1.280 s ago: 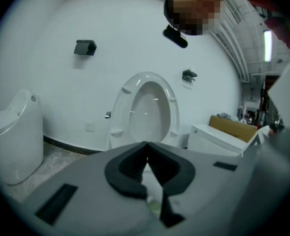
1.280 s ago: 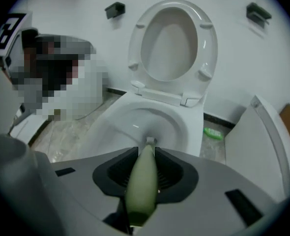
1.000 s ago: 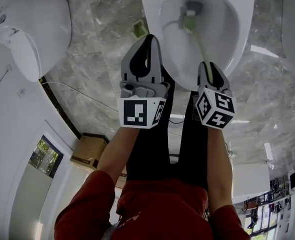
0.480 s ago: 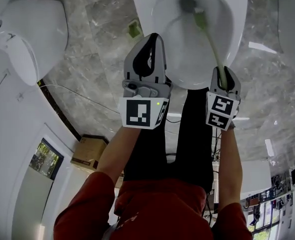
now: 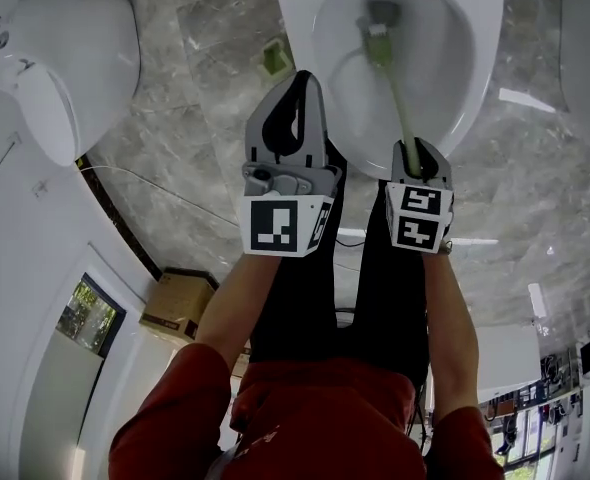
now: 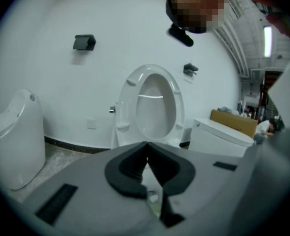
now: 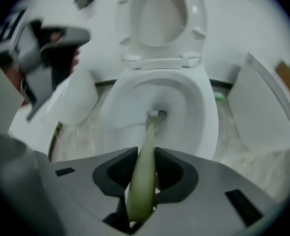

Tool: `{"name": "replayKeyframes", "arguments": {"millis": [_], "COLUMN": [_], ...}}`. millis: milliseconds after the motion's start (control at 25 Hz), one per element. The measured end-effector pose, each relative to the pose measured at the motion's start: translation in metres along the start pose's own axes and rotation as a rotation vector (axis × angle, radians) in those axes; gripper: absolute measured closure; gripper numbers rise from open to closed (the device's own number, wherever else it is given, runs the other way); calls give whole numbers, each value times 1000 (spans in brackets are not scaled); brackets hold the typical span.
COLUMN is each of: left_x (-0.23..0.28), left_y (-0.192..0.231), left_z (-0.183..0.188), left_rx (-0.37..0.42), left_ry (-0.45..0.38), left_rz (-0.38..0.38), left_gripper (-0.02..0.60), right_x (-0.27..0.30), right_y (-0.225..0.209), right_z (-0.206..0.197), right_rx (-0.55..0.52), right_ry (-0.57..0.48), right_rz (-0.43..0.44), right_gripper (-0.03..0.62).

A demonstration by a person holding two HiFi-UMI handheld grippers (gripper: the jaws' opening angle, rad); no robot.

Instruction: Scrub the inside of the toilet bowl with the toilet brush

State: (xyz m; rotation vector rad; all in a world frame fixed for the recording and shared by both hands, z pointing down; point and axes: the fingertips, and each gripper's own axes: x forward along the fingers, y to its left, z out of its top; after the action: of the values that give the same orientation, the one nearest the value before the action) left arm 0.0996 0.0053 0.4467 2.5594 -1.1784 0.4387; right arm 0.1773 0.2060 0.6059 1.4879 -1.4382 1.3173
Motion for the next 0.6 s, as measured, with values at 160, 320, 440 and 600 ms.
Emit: {"name": "replayKeyframes", "arguments": {"millis": [160,320,440,600], "left_x": [-4,-3,-3,-3], "left_y": [11,17,20,23], "left_z": [6,8,13,17], "left_rx": [18,32,44,58], "left_ry": [-11,-7,-5,-1], "left_rz": [11,5,-5,-22], "left_gripper": [581,581,581,581], "right_x": [-11,22,58,44], "right_y": [18,44,42,41], "right_z": [30,56,64,62], "right_rx": [645,1054,1185,1170], "right_ry": [-52,-44,3,7], "right_rz": [243,397,359,396], "right_gripper": [490,490,487,487]}}
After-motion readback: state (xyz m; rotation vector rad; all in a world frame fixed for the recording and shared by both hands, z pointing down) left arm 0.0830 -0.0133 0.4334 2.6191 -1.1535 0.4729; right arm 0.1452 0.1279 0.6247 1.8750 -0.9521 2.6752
